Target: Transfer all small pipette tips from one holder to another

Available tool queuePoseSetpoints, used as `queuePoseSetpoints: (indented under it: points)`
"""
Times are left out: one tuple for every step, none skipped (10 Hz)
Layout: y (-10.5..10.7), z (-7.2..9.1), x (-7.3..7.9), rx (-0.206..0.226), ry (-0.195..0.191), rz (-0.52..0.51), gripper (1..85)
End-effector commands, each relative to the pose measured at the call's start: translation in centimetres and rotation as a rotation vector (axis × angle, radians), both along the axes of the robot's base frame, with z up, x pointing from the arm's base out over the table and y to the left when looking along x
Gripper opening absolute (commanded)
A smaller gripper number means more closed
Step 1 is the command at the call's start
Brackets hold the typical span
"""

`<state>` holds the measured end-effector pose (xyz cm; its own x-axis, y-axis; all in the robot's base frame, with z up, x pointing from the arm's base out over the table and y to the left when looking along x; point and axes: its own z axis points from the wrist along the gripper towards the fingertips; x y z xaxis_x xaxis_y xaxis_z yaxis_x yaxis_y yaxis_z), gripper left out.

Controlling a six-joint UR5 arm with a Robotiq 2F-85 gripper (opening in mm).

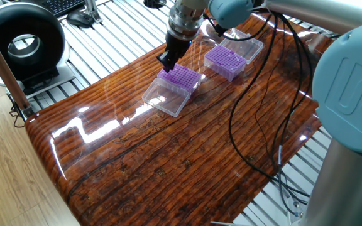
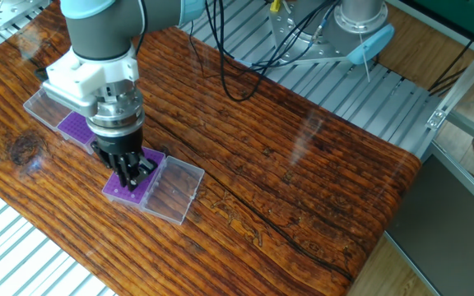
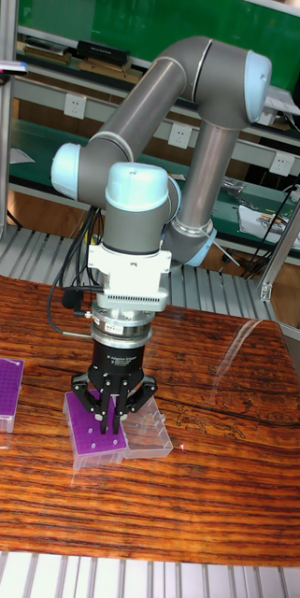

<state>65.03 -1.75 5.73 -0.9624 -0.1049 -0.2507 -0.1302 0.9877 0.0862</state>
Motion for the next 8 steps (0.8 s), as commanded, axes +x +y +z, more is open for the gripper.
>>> queuePoseSetpoints:
  points:
    - [-0.09,-0.23,-0.66,0.011,0.000,-0.013,22.3]
    - [-0.05,-0.14,-0.95,0.012,0.007,-0.017,22.0]
    - [-0.11,-0.32,-1.13,0.012,0.007,-0.017,21.7]
    - [-0.25,-0.68,-1.29,0.013,0.003,-0.014,21.7]
    - [-0.45,-0.86,-1.40,0.011,0.003,-0.013,21.7]
    - [-0.54,-0.89,-1.44,0.009,0.003,-0.013,21.7]
    - [-0.41,-0.87,-1.43,0.014,0.001,-0.011,21.7]
    - [-0.36,-0.86,-1.48,0.014,0.002,-0.013,21.7]
